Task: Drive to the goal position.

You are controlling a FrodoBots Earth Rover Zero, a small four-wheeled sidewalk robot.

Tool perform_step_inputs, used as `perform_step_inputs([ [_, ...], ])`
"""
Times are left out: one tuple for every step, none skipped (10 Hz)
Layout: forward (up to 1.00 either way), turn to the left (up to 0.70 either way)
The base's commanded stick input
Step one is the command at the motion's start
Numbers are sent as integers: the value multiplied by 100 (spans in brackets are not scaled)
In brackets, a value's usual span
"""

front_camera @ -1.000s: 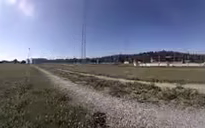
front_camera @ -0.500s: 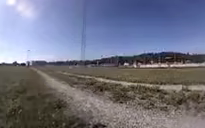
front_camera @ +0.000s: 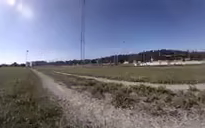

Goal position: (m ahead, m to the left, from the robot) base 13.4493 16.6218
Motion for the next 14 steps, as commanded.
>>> perform_step_inputs([
  [50, 39],
  [50, 46],
  [50, 50],
  [50, 50],
  [50, 50],
  [50, 50],
  [50, 50],
  [50, 50],
  [50, 15],
  [50, 0],
  [50, 0],
  [50, 0],
  [50, 0],
  [50, 0],
])
